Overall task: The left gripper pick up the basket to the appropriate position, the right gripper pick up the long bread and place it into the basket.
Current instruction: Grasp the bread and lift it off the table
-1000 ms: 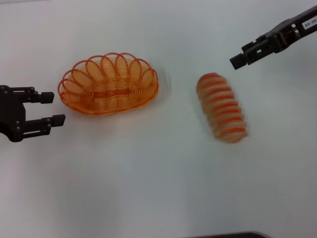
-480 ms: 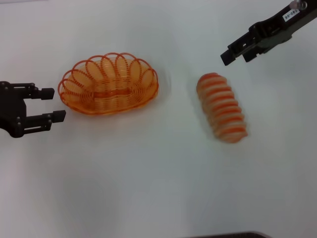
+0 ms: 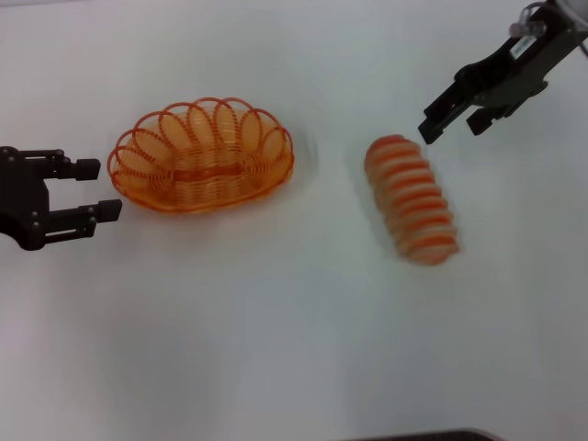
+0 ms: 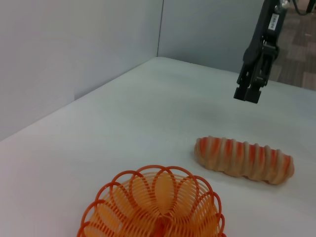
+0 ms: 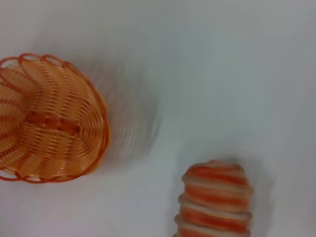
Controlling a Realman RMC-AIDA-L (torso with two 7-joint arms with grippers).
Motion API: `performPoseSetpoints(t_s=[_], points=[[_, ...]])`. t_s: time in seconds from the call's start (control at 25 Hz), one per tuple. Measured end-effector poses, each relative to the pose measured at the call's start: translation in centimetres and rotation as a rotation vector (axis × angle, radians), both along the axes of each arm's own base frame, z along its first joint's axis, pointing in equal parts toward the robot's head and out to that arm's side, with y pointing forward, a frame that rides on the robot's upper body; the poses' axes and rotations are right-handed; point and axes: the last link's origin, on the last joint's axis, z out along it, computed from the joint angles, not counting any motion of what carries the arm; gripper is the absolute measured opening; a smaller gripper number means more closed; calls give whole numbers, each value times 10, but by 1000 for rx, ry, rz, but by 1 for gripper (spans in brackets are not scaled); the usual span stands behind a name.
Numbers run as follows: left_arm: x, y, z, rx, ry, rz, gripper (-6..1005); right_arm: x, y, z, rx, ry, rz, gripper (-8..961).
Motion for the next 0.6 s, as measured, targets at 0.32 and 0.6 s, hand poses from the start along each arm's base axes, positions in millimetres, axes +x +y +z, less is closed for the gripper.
performPoseSetpoints(t_s=[0.32,0.6], points=[[0,0,0,-1,1,1,576,0,2,-24,-16,-47,3,820],[1,0,1,-4,1,-4,572,4,4,-40,-34,-113,17,820]])
